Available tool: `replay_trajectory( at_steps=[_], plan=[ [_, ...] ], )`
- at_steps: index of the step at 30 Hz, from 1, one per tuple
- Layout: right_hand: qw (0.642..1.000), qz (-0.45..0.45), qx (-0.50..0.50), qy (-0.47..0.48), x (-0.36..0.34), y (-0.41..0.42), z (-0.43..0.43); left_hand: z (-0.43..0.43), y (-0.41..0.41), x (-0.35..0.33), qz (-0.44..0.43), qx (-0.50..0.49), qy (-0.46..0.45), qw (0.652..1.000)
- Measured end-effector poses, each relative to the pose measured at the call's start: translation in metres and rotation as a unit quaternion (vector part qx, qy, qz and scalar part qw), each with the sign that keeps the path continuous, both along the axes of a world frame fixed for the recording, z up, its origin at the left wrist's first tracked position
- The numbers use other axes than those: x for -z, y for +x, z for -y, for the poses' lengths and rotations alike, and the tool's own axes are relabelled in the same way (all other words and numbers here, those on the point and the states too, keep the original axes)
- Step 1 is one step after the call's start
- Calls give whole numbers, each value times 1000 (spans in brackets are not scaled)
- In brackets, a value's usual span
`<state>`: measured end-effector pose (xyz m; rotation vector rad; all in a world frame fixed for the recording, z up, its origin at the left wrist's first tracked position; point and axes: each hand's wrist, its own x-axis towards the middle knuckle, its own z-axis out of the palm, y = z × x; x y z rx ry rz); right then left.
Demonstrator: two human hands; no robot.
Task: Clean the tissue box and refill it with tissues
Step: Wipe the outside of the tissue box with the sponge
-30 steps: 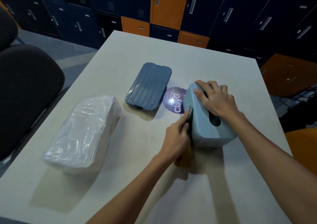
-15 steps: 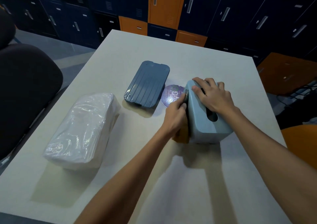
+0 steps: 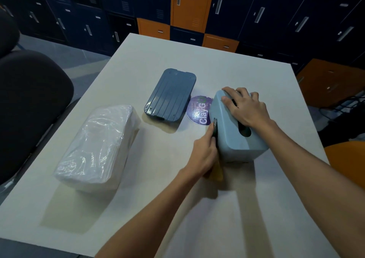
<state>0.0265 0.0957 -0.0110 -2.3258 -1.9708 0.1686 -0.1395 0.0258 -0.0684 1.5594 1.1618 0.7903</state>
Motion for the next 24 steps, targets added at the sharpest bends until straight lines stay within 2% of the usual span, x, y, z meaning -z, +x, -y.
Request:
replay_trajectory(
  at_steps=[3, 6, 10, 13, 18, 21, 24],
  plan=[
    [1000, 2, -1, 4, -1, 0, 0, -31, 6, -12, 5, -12, -35, 999],
    [1000, 5, -2, 5, -1, -1, 1, -42, 9, -23, 48, -27, -43, 998],
    [1000, 10, -6, 7, 0, 0, 0, -12, 6, -20, 107, -39, -24, 993],
    [1000, 8, -9, 4, 0, 0, 0, 23, 2, -9, 114, -36, -8, 993],
    [1000, 6, -6, 2, -1, 0, 1, 44, -1, -4, 38, -20, 2, 999],
    [1000, 7, -5, 1, -1, -1, 1, 20, 0, -12, -25, -9, -3, 1000],
    [1000, 8, -5, 4, -1, -1, 1, -17, 4, -17, -70, 8, -52, 996]
  ],
)
